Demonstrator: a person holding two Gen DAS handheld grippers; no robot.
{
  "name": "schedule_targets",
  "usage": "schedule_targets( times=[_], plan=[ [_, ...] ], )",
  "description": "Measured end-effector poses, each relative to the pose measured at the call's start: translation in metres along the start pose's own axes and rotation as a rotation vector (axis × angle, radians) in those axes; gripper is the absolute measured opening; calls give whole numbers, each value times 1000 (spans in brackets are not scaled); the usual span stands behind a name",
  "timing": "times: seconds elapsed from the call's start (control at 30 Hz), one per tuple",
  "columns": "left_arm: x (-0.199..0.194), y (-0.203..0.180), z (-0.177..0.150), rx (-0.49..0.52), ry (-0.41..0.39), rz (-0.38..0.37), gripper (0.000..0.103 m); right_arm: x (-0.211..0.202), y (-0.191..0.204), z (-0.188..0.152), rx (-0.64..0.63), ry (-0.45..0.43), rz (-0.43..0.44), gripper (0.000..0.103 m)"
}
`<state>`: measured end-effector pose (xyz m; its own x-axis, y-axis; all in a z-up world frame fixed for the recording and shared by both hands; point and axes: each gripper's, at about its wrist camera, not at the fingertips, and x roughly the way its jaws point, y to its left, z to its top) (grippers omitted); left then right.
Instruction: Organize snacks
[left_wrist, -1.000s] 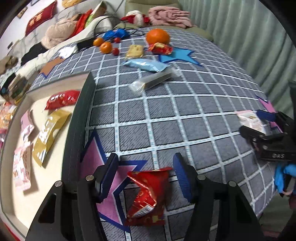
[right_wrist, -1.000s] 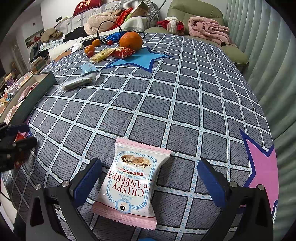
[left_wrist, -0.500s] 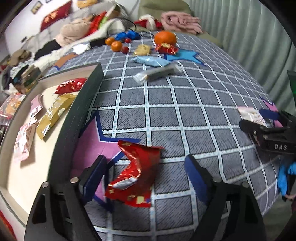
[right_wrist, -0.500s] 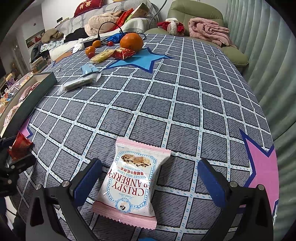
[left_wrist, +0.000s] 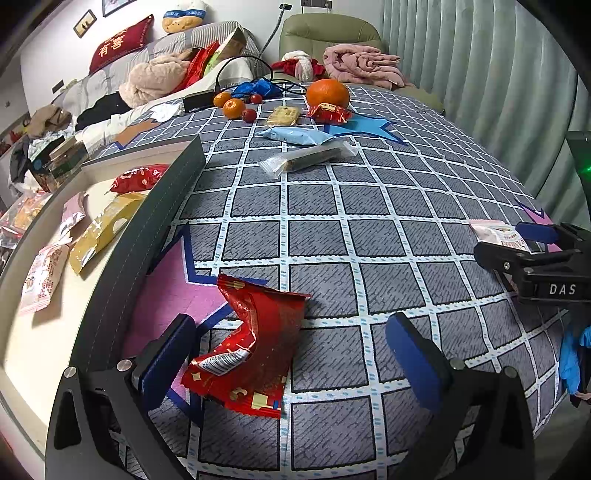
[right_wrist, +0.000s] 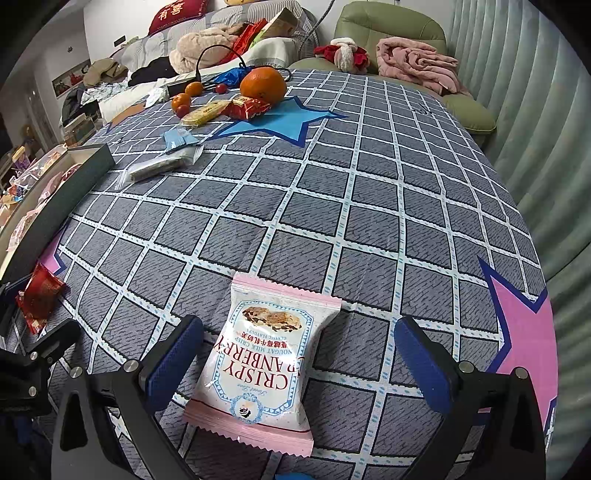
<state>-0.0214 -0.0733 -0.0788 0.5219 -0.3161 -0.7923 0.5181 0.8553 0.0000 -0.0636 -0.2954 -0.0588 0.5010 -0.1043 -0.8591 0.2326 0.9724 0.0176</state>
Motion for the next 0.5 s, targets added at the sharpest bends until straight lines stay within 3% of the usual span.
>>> schedule_targets(
  times=[0.5],
  plan=[
    [-1,0,-1,0,-1,0,102,1,0,-1,0,-1,0,103]
  ],
)
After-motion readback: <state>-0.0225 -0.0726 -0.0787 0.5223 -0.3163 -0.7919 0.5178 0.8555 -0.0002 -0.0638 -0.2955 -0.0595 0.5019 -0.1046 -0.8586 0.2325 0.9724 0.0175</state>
